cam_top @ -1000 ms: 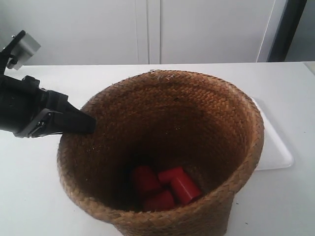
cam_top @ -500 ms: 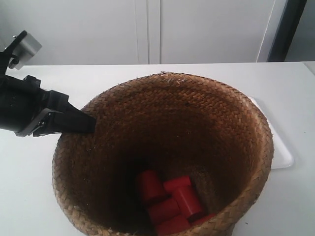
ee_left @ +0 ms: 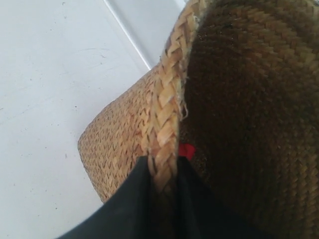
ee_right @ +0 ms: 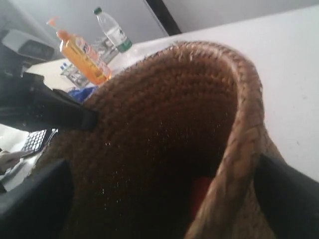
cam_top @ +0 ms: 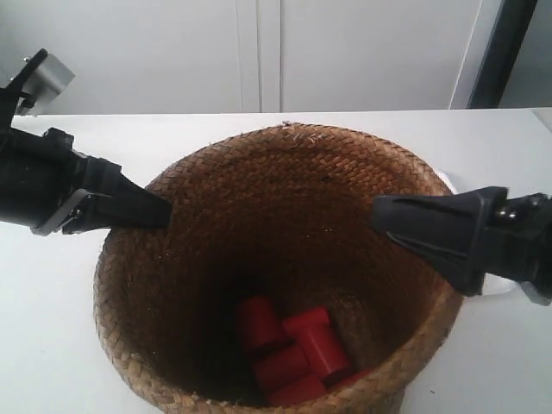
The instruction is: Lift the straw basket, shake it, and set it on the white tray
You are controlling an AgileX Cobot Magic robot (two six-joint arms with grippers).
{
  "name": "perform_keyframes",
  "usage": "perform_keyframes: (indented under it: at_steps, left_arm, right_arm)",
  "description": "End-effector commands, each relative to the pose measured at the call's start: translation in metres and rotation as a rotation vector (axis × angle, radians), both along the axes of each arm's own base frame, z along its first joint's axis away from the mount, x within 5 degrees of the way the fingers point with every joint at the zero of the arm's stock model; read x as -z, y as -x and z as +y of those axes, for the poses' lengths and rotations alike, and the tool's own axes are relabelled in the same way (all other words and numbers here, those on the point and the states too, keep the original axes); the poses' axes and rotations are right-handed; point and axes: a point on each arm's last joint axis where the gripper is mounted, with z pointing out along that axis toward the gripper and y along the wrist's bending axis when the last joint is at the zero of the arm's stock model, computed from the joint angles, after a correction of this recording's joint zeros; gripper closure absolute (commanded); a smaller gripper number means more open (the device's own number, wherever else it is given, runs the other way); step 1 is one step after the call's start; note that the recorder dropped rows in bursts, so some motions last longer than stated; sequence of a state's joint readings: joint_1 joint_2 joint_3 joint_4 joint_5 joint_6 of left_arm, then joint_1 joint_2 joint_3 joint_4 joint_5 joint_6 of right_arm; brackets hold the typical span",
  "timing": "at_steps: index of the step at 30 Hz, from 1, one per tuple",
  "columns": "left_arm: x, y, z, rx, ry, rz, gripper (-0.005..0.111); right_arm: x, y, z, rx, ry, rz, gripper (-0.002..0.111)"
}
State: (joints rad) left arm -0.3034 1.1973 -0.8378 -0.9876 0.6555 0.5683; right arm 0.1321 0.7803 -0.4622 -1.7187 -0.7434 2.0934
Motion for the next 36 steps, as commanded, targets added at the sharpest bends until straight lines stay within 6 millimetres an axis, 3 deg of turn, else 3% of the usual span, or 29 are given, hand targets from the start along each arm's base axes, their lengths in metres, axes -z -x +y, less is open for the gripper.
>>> perform_keyframes:
  at_steps: [1,6,9,10,11,15,18,22,25,28,30,32,34,36]
  left_arm:
    - [-0.004,0.002,-0.002,0.025,0.032,-0.012,0.106]
    - [-0.005,0.001,-0.003,0.031,0.035,-0.039,0.106]
    - [-0.007,0.001,-0.004,0.052,0.058,-0.077,0.106]
    - [-0.008,0.002,-0.005,0.065,0.072,-0.084,0.106]
    - [-0.01,0.002,-0.006,0.082,0.091,-0.1,0.107]
    - [-0.017,0.006,-0.01,0.132,0.145,-0.188,0.107]
    - [-0.027,0.019,-0.016,0.187,0.193,-0.308,0.107]
    - [-0.056,0.064,-0.021,0.295,0.27,-0.532,0.107]
    - [-0.068,0.109,-0.011,0.348,0.307,-0.694,0.107]
    - [-0.037,0.121,-0.002,0.252,0.256,-0.674,0.107]
    - [0.0,0.111,0.004,0.091,0.17,-0.599,0.107]
    - [0.017,0.1,0.009,-0.018,0.066,-0.597,0.107]
    - [0.005,0.098,0.007,-0.013,0.074,-0.645,0.107]
    - [-0.028,0.108,0.001,0.074,0.181,-0.725,0.107]
  right_arm:
    - [0.007,-0.014,0.001,0.01,0.029,0.061,0.028]
    - [0.008,-0.026,0.004,-0.007,0.03,0.1,0.053]
    - [0.011,-0.028,0.008,-0.061,0.018,0.137,0.088]
    - [0.012,-0.029,0.008,-0.063,0.018,0.143,0.105]
    - [0.012,-0.03,0.008,-0.061,0.027,0.138,0.107]
    - [0.014,-0.035,0.004,-0.024,0.076,0.087,0.108]
    - [-0.003,-0.027,0.008,-0.105,0.074,-0.147,0.108]
    - [-0.045,0.013,0.008,-0.166,-0.036,-0.448,0.108]
    - [-0.053,0.05,0.0,-0.125,0.034,-0.574,0.108]
    - [-0.023,0.064,-0.011,0.017,0.078,-0.492,0.108]
    - [0.006,0.062,-0.019,0.121,0.072,-0.426,0.108]
    - [0.013,0.057,-0.025,0.221,0.043,-0.407,0.108]
    - [-0.01,0.059,-0.025,0.222,0.009,-0.475,0.108]
    - [-0.052,0.074,-0.018,0.117,-0.019,-0.599,0.108]
